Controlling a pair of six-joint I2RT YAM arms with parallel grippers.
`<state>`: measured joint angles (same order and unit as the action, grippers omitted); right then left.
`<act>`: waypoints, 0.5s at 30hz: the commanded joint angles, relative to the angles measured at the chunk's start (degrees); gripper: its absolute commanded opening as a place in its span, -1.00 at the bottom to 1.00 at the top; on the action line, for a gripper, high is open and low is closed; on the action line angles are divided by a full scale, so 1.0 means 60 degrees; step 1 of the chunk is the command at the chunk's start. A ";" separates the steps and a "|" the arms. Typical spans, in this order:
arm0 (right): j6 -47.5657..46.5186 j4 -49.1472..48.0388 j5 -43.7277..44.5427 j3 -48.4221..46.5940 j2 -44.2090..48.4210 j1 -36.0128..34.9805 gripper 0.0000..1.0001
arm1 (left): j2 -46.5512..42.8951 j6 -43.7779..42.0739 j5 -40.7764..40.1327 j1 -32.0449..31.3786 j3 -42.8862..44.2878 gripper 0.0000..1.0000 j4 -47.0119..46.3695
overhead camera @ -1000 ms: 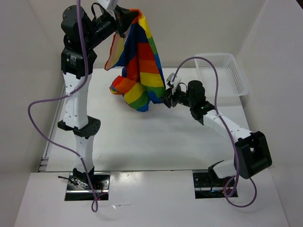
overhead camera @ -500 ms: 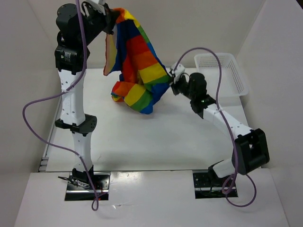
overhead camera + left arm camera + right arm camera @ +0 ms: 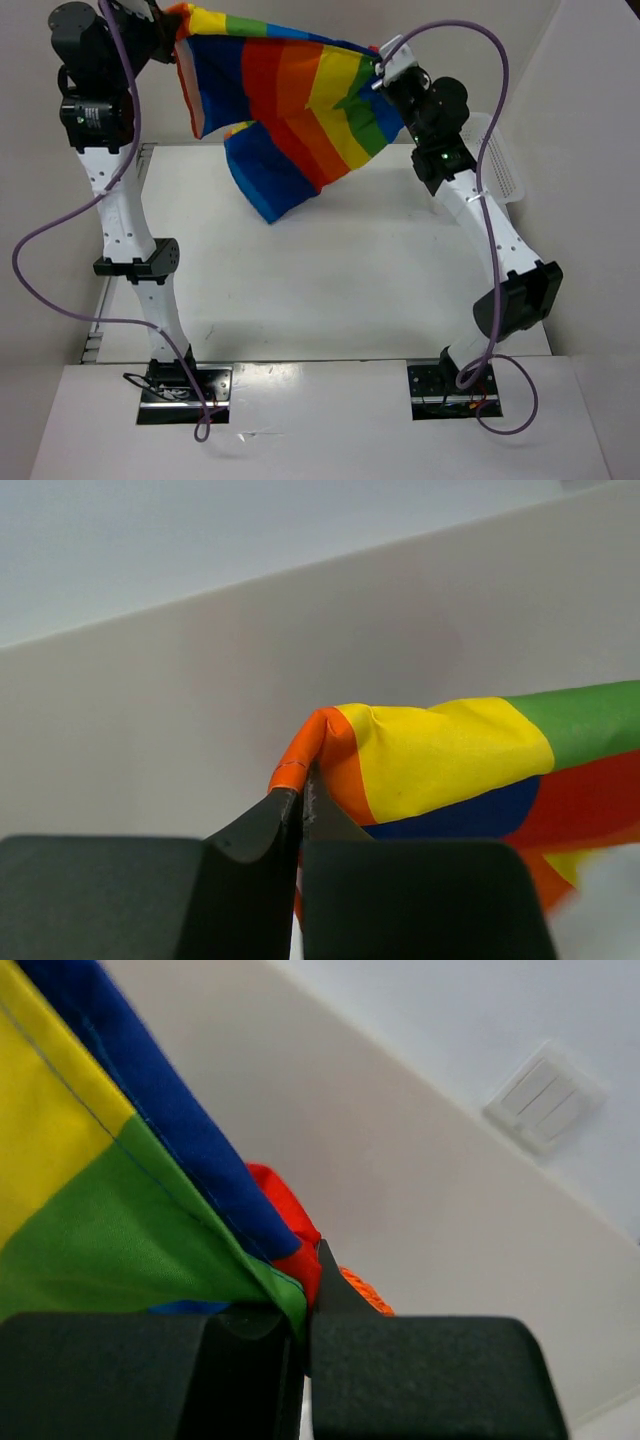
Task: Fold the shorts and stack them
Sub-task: Flatten the shorts out
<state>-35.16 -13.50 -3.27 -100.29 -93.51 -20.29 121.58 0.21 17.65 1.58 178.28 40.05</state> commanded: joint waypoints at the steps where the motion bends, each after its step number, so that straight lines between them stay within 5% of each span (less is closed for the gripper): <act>1: -0.1009 0.0564 0.0063 0.1577 0.0991 -0.0249 -1.00 | -0.0504 -0.0035 0.1099 0.0175 0.0258 -1.00 0.2102; 7: -0.2108 0.2728 -0.1297 0.5622 0.3218 -0.0601 -1.00 | 0.0010 -0.0035 0.2213 0.0175 0.0258 -1.00 0.5757; 15: -0.3106 0.5616 -0.2618 0.8146 0.5112 -0.1406 -1.00 | -0.4436 -0.0035 0.2743 -0.0993 -0.9854 -1.00 0.4872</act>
<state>-51.05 15.75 -14.02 -51.40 -67.70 -27.16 105.23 0.23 30.94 -0.12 129.34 69.19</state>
